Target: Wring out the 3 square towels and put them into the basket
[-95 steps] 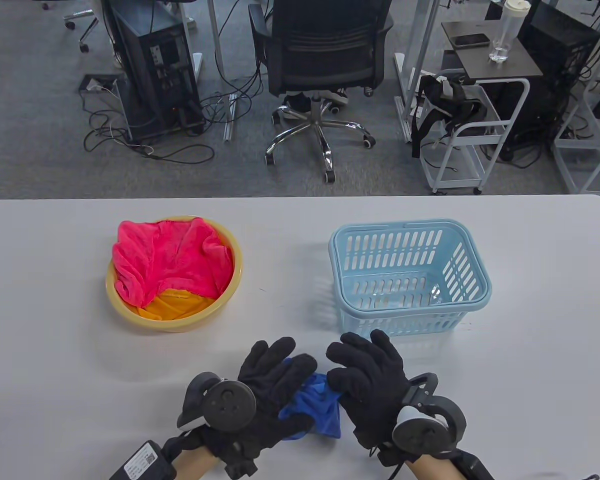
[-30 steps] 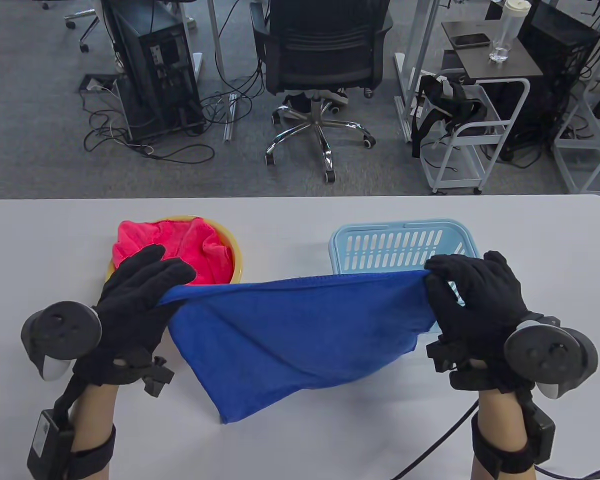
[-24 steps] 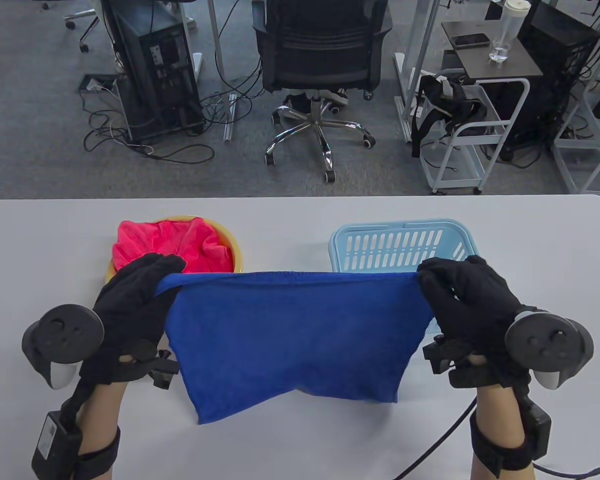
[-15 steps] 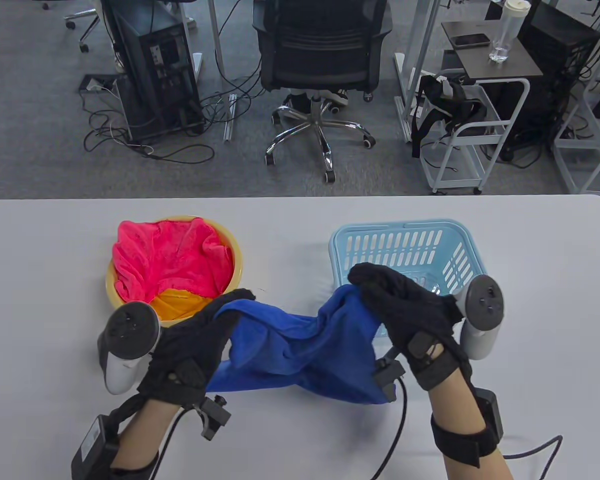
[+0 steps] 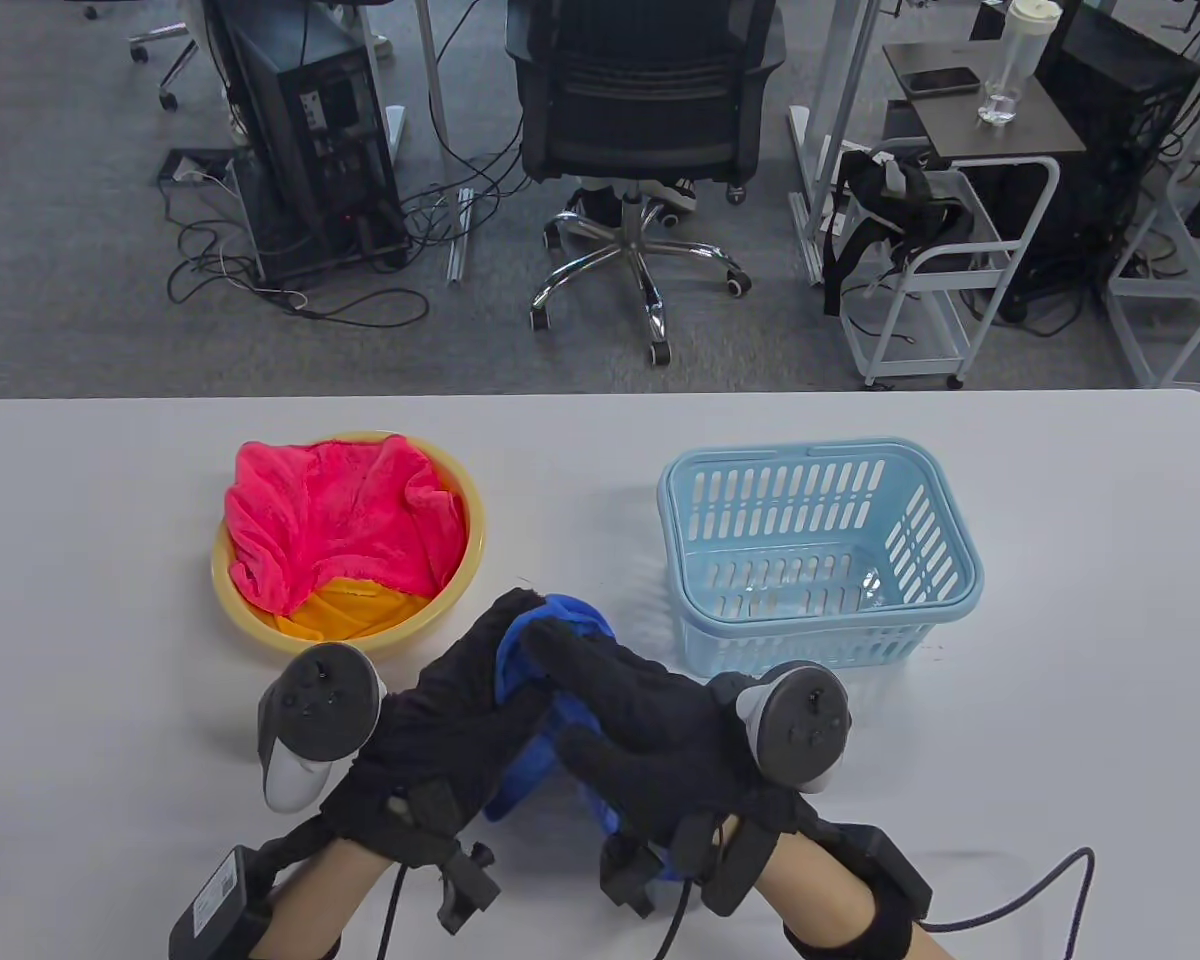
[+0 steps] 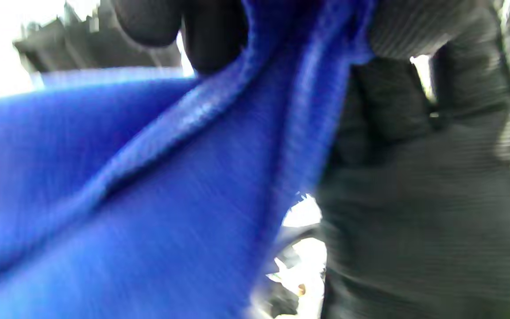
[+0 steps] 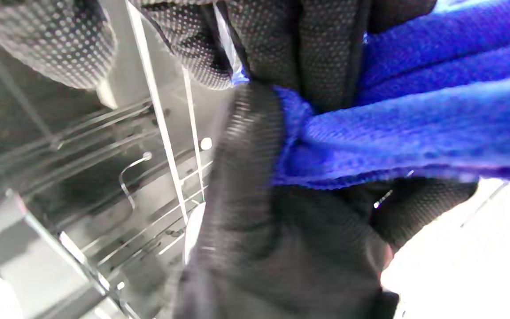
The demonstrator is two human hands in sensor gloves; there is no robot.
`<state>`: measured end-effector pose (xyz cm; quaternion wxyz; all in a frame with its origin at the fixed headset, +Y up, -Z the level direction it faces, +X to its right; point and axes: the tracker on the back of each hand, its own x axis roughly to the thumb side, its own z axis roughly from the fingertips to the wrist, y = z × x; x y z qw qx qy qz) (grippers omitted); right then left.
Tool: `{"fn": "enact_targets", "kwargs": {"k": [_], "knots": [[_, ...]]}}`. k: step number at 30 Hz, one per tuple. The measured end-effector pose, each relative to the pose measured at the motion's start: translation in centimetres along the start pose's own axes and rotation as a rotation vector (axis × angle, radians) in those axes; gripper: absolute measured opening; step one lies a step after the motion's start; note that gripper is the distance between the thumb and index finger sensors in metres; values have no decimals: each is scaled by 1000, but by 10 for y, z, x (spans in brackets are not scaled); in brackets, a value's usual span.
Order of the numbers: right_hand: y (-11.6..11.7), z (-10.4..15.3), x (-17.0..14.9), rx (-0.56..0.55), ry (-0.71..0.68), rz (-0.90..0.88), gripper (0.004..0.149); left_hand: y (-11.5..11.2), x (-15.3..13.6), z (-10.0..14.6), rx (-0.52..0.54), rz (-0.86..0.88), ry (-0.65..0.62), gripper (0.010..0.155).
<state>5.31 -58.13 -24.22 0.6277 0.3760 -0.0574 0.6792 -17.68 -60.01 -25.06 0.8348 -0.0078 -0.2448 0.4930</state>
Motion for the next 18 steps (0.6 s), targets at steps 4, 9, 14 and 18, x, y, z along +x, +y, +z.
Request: {"fn": "enact_targets", "kwargs": {"k": [4,9,14,18], "knots": [[-12,0,0,-30,-38,-38,70,8,4,0,42,-61,-55,68],[-14,8,-8,-29,-67,-122,68,8,3,-1,49,-13,-69,60],[-14,12,-3,-39,-81,-23,66,9,7,4,185,-144,-95,51],[-18,15,9,-41,-107,154,64,24,9,12,409,-333,-119,46]]}}
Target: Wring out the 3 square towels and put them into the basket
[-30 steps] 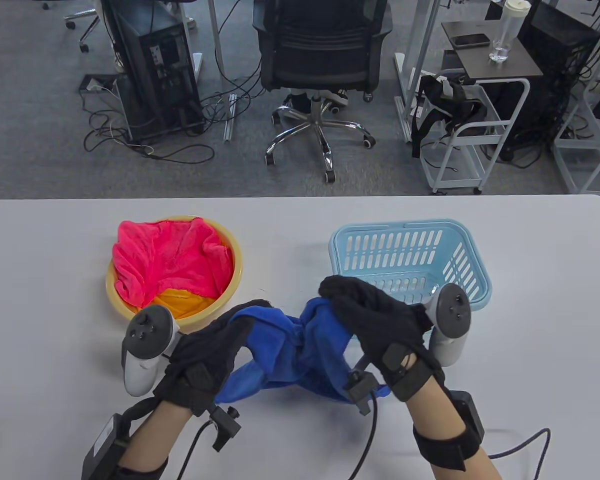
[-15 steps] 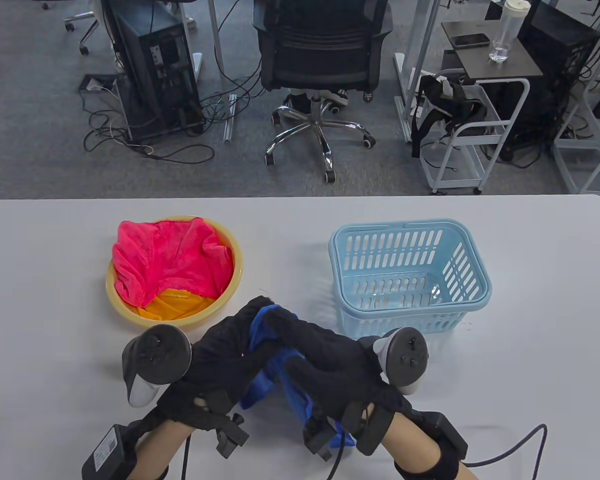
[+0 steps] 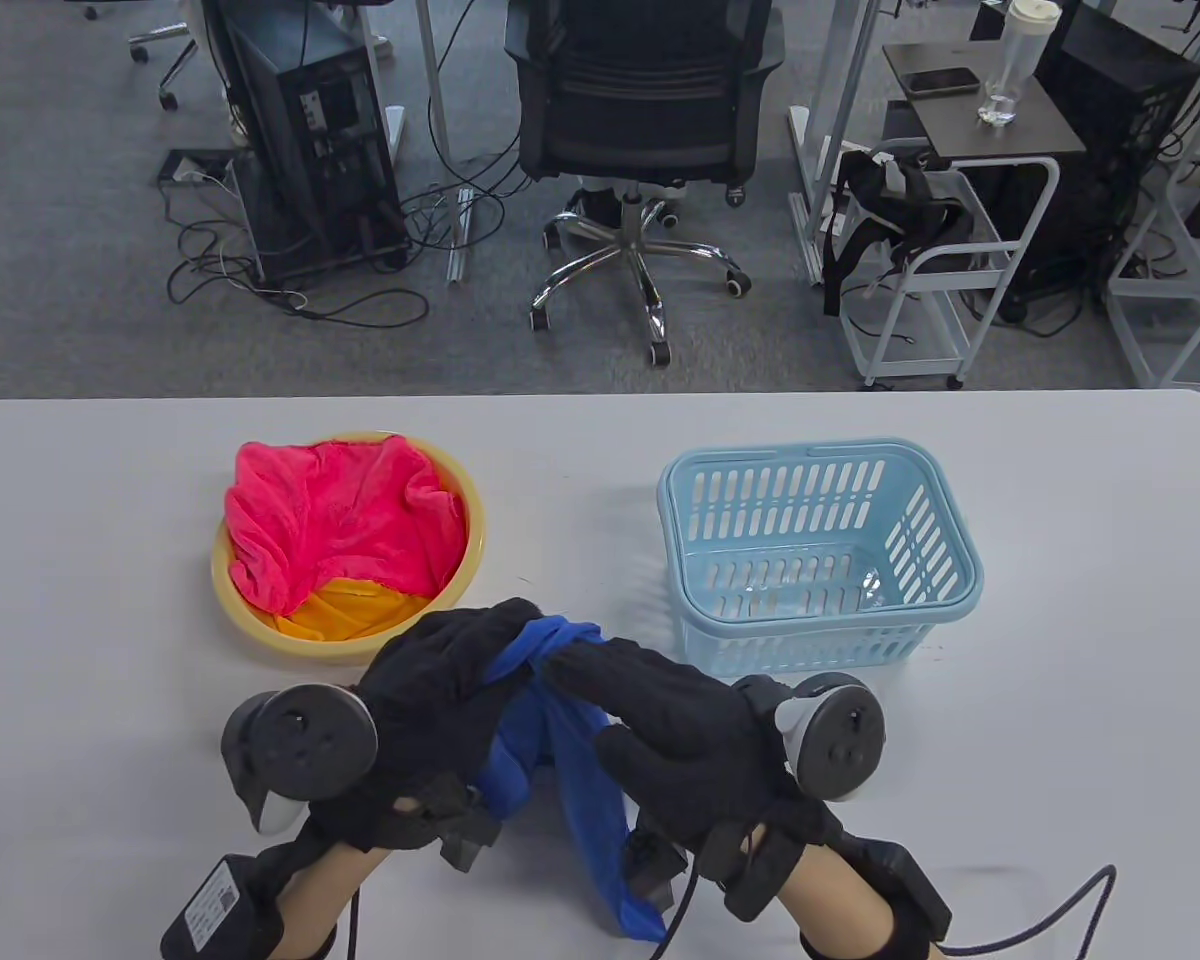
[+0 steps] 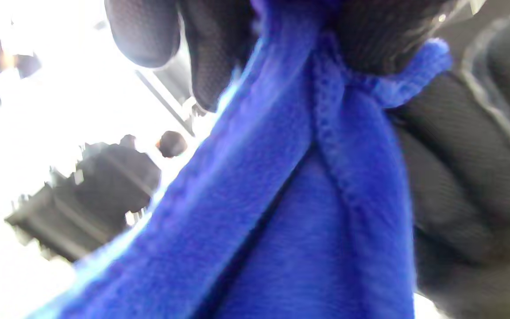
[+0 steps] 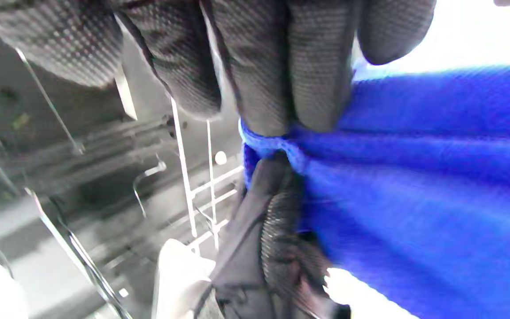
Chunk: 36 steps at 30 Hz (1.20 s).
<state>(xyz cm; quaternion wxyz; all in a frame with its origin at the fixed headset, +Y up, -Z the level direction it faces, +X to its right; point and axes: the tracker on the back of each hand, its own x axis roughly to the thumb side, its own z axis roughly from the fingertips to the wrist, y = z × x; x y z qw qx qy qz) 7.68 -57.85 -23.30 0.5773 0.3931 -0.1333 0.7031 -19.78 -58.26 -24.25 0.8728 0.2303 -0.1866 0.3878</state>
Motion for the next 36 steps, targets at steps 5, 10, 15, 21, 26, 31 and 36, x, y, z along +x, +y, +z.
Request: {"fn": "enact_targets", "kwargs": {"k": [5,10,15,21,26,31,36], "knots": [[-8,5,-10,-64,10,144,77,14,-16,-7,-19,456,-38,46],[44,18,-82,381,198,165,127,2,-5,-5,-137,817,-110,46],[84,36,-113,446,242,25,129,-17,13,0,-290,986,-160,47],[107,42,-120,616,246,-88,66,-23,20,3,-331,1021,-193,47],[71,42,-123,457,251,-177,39,0,5,-8,-317,1066,-200,50],[32,31,-78,-29,16,249,35,-5,-32,-18,-319,1134,-81,54],[24,31,-23,-71,-144,703,35,-70,-63,-6,-632,1083,127,63]]}}
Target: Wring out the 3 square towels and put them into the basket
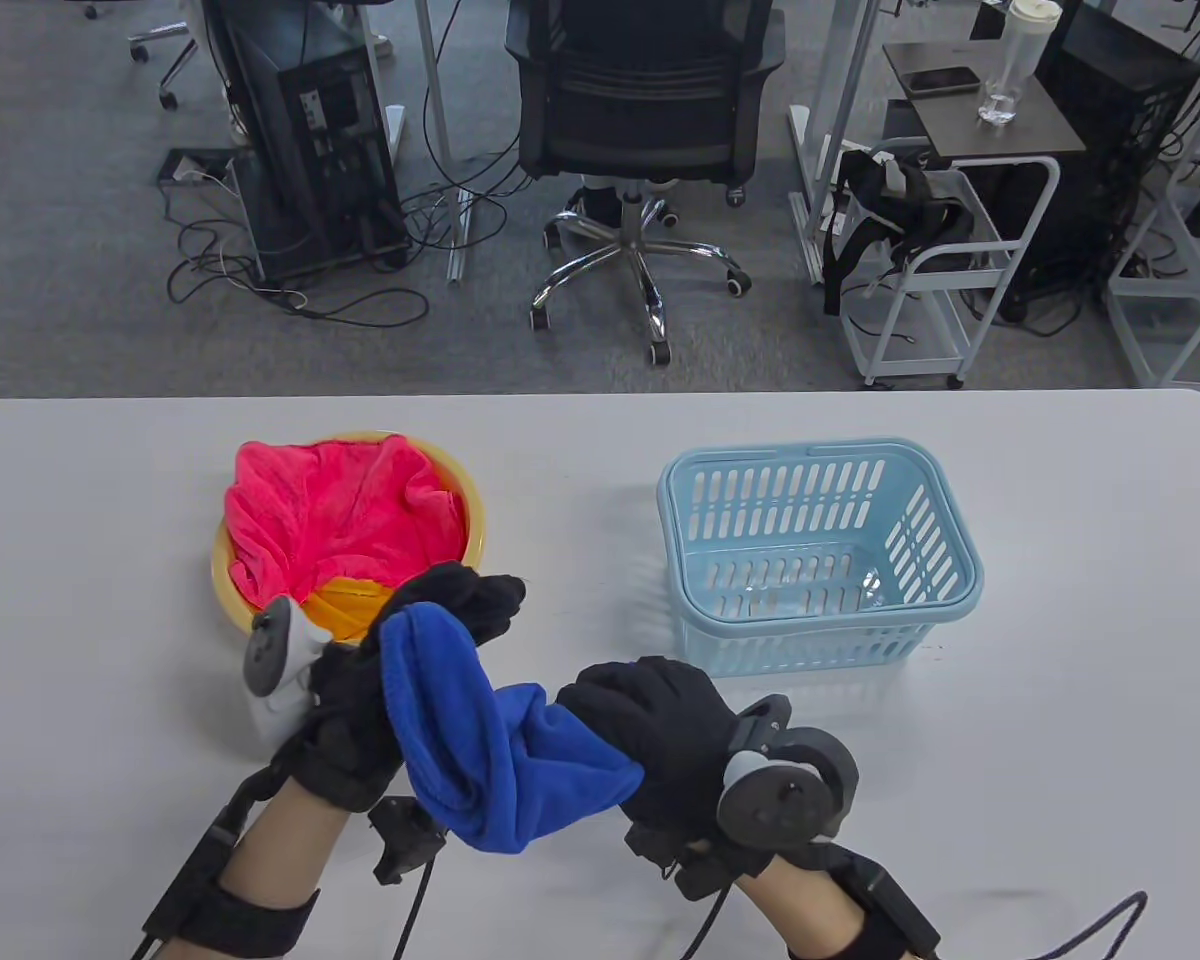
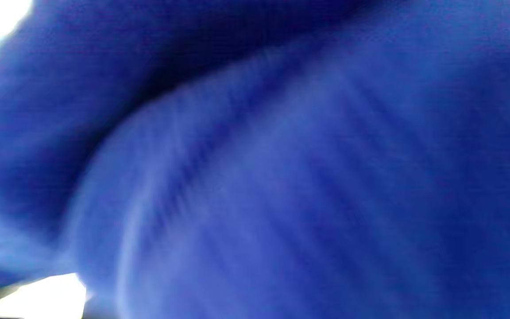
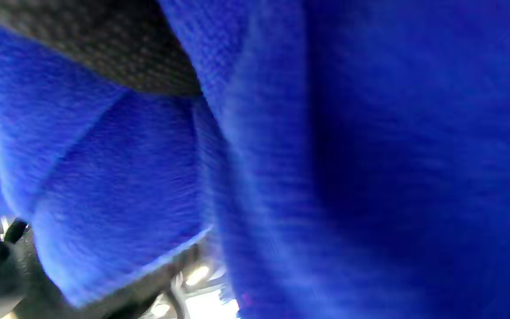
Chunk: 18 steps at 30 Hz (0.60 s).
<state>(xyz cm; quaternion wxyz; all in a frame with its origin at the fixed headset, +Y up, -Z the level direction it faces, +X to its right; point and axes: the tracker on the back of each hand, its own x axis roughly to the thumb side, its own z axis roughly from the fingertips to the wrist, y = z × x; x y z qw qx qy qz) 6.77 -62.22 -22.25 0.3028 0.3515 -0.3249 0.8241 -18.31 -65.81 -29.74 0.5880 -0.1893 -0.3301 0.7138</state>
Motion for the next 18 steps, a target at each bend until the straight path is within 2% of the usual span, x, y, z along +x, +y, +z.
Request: {"fn": "enact_targets", "kwargs": {"k": [2,4,6,7,10,12,14,16,17,18], "knots": [[-4,1,12,-12,-114,242,36,-14,-30,-6,-236,93,172,76],[-3,2,19,-1,-252,505,37,-29,-50,-8,-452,158,271,88],[2,5,22,7,-330,685,38,-41,-63,-7,-523,166,343,94],[4,6,22,13,-353,706,38,-44,-66,-8,-519,154,357,95],[11,8,22,30,-390,701,40,-53,-72,-9,-601,133,412,99],[10,8,22,23,-407,708,40,-54,-71,-9,-613,26,479,99],[9,8,20,35,-402,689,41,-52,-64,-10,-588,-167,525,89],[7,6,13,36,-360,651,42,-47,-48,-8,-435,-358,558,73],[5,4,7,51,-310,628,45,-44,-35,-8,-346,-523,539,68],[5,2,-1,77,-242,591,46,-39,-16,-7,-227,-790,519,65]]}}
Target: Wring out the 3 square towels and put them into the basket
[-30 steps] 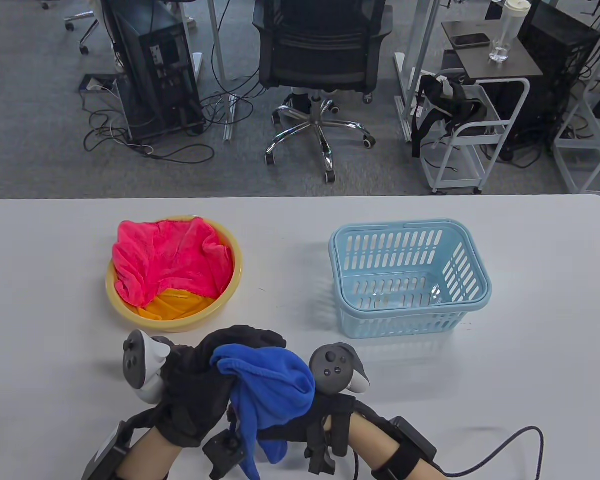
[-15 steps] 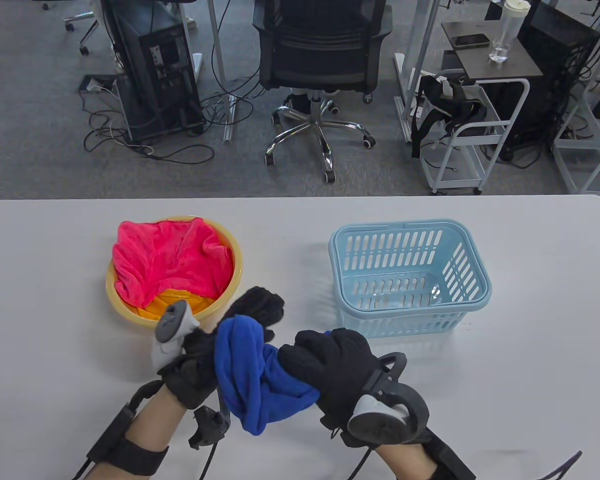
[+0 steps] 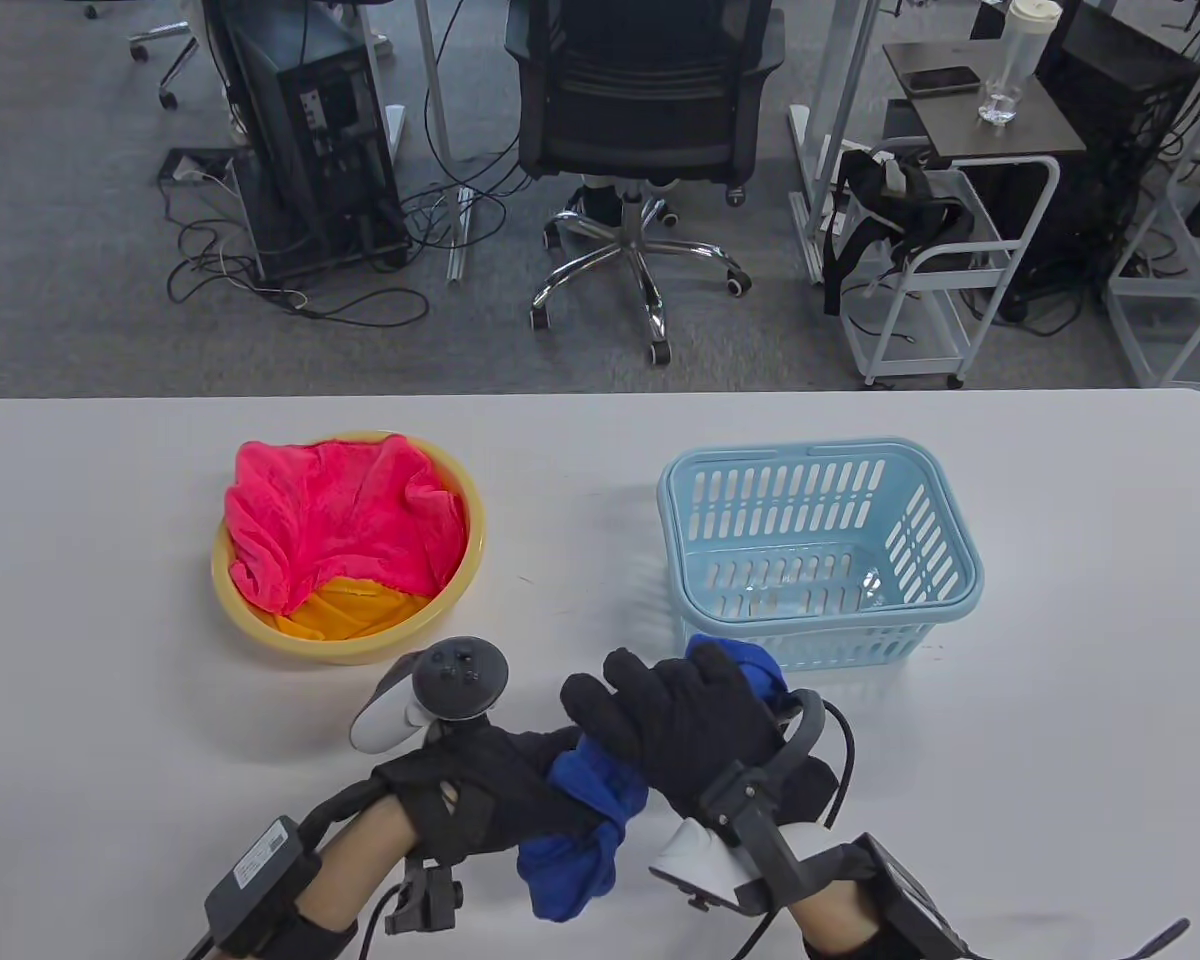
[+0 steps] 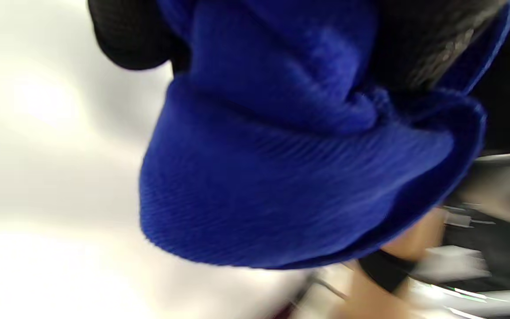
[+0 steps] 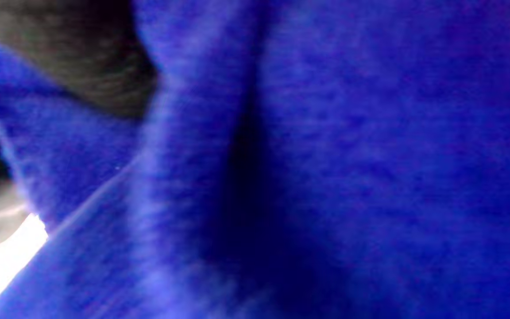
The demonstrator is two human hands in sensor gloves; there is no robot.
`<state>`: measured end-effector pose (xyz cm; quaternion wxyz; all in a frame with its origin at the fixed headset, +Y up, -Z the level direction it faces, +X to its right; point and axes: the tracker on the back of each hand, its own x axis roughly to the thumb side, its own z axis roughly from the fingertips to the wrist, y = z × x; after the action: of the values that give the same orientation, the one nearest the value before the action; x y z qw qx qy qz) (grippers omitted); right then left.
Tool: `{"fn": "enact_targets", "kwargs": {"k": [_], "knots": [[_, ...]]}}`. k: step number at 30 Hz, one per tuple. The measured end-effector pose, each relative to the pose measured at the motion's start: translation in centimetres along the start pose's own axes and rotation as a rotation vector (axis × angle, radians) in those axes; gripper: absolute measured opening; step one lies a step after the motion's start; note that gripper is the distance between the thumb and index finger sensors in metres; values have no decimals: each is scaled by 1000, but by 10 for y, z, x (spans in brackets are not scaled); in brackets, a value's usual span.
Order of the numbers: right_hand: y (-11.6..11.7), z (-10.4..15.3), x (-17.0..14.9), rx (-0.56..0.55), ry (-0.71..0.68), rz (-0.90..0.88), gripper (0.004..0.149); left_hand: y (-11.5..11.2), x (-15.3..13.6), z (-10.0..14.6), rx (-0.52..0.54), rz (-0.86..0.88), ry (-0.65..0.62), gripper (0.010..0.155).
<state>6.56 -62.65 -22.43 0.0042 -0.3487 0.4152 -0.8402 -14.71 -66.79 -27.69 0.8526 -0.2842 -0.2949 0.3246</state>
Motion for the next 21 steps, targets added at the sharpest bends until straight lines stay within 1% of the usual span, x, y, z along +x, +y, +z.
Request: {"fn": "enact_targets", "kwargs": {"k": [1,3,4,5,6,7,8,9,10,11,12,13,15,17,18,20,21], "knots": [[4,0,-3,30,34,-19,48,7,5,6,85,-105,25,63],[18,-1,-12,193,151,-134,52,17,21,21,356,-399,88,61],[27,0,-16,284,223,-275,52,16,30,25,453,-580,94,60],[39,2,-18,341,293,-456,52,12,39,28,521,-757,96,59],[47,4,-20,402,333,-566,52,7,45,29,578,-861,103,58],[62,8,-21,524,356,-760,55,-1,52,30,658,-995,105,56],[71,11,-20,593,364,-918,59,-6,55,30,712,-1075,93,54],[87,18,-16,686,407,-1210,61,-14,59,31,791,-1179,42,53],[96,23,-11,702,441,-1433,59,-21,59,33,880,-1216,-27,52],[105,27,-6,676,459,-1646,57,-25,58,36,987,-1224,-122,52],[111,28,-1,664,438,-1790,55,-27,57,38,1059,-1219,-200,52],[114,28,3,686,412,-1870,54,-28,56,39,1074,-1219,-234,52],[116,27,12,736,335,-2003,52,-28,55,42,1064,-1178,-270,52],[116,26,16,755,283,-2109,52,-29,56,44,1071,-1131,-301,52],[115,26,16,748,272,-2108,51,-30,57,44,1078,-1133,-313,52],[111,24,9,711,279,-1995,52,-30,58,44,1091,-1165,-286,52],[103,22,3,649,323,-1831,54,-26,54,44,1092,-1155,-283,53]]}}
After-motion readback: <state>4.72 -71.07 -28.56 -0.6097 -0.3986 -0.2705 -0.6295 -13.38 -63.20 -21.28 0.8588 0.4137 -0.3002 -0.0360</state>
